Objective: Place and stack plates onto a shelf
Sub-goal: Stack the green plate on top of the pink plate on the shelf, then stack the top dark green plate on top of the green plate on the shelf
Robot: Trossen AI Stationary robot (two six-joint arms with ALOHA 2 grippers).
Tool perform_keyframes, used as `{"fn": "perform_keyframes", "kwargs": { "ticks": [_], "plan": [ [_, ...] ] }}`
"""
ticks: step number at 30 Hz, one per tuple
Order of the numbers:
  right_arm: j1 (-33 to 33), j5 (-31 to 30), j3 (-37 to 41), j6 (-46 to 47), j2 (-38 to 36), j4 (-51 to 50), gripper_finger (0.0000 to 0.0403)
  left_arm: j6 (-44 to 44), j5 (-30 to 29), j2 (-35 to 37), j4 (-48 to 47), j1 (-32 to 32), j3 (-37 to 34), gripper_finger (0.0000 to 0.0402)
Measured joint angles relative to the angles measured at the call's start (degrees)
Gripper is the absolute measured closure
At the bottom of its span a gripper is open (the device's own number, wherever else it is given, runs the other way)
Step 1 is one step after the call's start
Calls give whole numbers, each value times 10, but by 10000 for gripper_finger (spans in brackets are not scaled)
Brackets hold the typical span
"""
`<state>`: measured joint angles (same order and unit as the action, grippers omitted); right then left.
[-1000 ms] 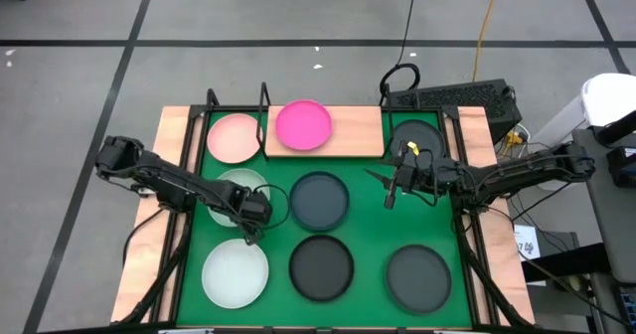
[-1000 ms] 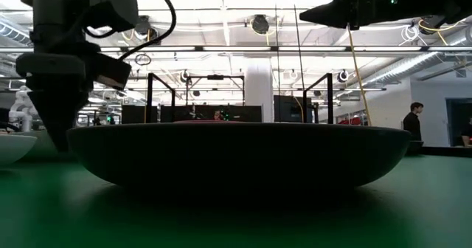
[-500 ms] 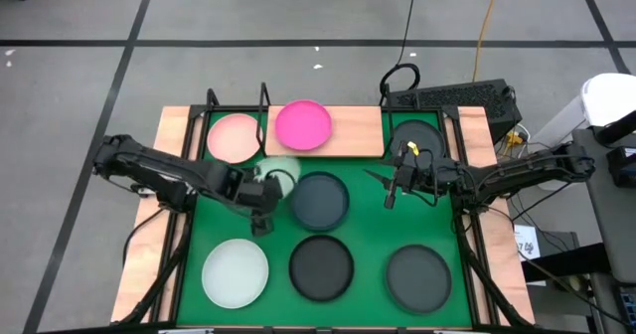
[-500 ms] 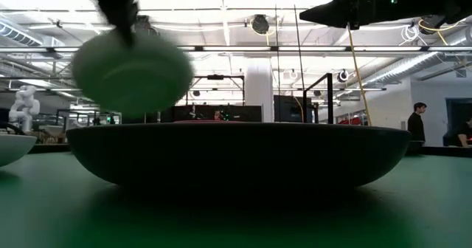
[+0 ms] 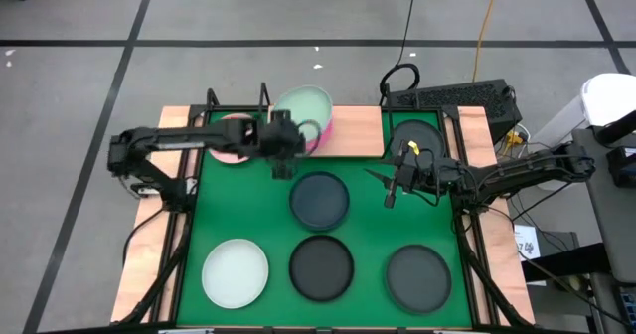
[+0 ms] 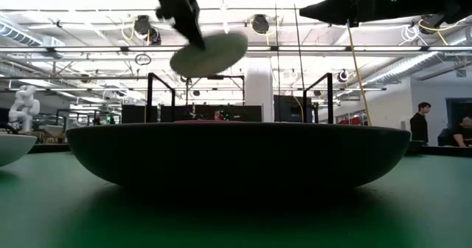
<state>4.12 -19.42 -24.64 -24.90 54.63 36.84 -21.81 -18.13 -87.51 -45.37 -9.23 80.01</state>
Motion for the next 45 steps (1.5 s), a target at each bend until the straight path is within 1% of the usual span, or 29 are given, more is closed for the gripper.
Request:
{"fn": "perform_keyframes", "kwargs": {
  "ticks": [3,7,9,14,16,18,21,25,28,34,35,37,39,41,42,45],
  "plan": [
    [0,0,0,0,0,2,312,-25,7,-33,-1,-50,0,392],
    [0,0,0,0,0,2,312,-68,7,-84,8,-91,0,392],
    [0,0,0,-1,0,2,312,-82,7,-107,33,-101,0,392],
    [0,0,0,-2,0,-1,312,-101,7,-156,50,-104,0,390],
    [0,0,0,-2,0,-2,312,-105,17,-165,43,-101,0,378],
    [0,-1,0,-3,0,-3,312,-115,32,-166,31,-98,0,358],
    [-1,-1,0,-5,0,-3,312,-115,31,-165,45,-92,1,325],
    [-1,-1,0,-5,0,-4,312,-98,31,-154,43,-90,1,285],
    [-1,-1,0,-4,0,-4,312,-80,28,-150,36,-89,1,266],
    [-1,-2,0,4,0,-4,312,-37,7,-148,52,-88,1,258],
    [-1,-2,0,19,0,-7,312,-15,7,-148,54,-88,1,257],
    [-4,-2,0,48,0,-10,312,59,11,-147,66,-82,1,257],
    [-9,-2,0,68,-1,-10,312,89,53,-145,63,-74,10,257],
    [-12,-2,0,74,-6,-15,312,91,105,-129,53,-64,20,257],
    [-14,-2,0,75,-8,-17,312,91,118,-120,62,-58,25,257],
    [-15,-1,0,78,-13,-38,312,89,118,-82,65,-38,27,257]
  ]
}}
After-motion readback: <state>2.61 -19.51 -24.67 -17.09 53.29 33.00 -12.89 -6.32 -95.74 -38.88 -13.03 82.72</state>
